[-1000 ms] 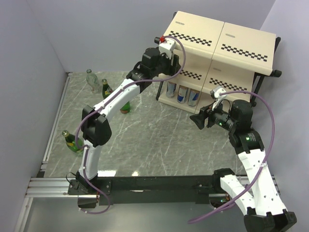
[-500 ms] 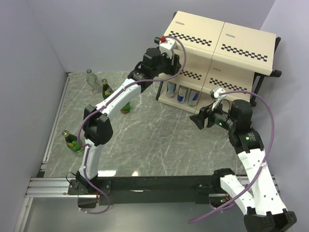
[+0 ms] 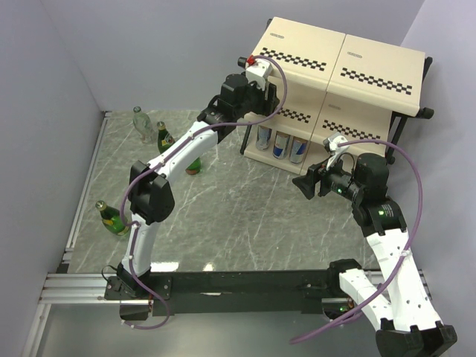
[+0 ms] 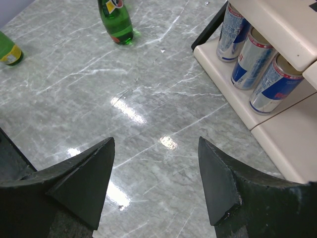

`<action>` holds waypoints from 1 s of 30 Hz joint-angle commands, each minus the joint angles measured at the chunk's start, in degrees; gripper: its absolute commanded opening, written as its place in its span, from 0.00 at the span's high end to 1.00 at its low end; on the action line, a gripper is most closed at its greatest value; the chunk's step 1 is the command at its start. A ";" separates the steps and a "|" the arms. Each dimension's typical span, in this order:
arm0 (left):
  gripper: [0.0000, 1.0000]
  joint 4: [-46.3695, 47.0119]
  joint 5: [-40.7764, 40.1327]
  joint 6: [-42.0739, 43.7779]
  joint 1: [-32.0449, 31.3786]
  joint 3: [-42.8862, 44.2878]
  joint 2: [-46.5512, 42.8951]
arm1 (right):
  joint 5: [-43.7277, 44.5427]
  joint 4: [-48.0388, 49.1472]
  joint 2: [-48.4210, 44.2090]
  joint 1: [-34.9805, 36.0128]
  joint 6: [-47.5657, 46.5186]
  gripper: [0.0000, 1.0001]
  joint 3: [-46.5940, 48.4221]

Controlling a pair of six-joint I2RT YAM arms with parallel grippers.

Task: Place and organize the beverage onto the shelf
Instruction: Place the drink on the shelf.

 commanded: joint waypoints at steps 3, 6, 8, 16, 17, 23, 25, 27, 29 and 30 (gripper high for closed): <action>0.60 7.89 -0.78 -0.46 0.10 4.00 -1.25 | 0.10 1.05 -0.19 -0.26 -0.53 0.25 -0.08; 0.57 7.98 -0.87 -0.73 0.10 4.09 -0.99 | 0.18 1.14 -0.19 -0.35 -0.53 0.25 -0.08; 0.54 8.33 -0.96 -0.90 0.10 4.09 -0.81 | 0.18 1.05 -0.19 -0.43 -0.53 0.25 0.01; 0.49 8.86 -0.96 -1.34 0.01 4.26 -0.29 | 0.36 1.05 -0.19 -0.35 -0.62 0.26 0.01; 0.48 8.77 -0.96 -1.43 0.01 4.26 -0.29 | 0.45 1.14 -0.19 -0.35 -0.62 0.26 0.01; 0.44 9.21 -1.31 -1.43 -0.16 4.00 -0.20 | 0.45 1.05 -0.19 -0.35 -0.62 0.25 -0.08; 0.43 9.21 -1.31 -1.43 -0.25 4.00 -0.20 | 0.54 1.14 -0.19 -0.35 -0.62 0.26 0.01; 0.42 9.30 -1.40 -1.34 -0.25 4.09 -0.20 | 0.54 1.22 -0.19 -0.35 -0.62 0.26 -0.08; 0.42 9.30 -1.31 -1.34 -0.25 4.09 -0.28 | 0.54 1.22 -0.19 -0.34 -0.62 0.25 -0.08; 0.41 9.30 -1.22 -1.43 -0.25 4.17 -0.29 | 0.54 1.14 -0.28 -0.34 -0.62 0.25 -0.08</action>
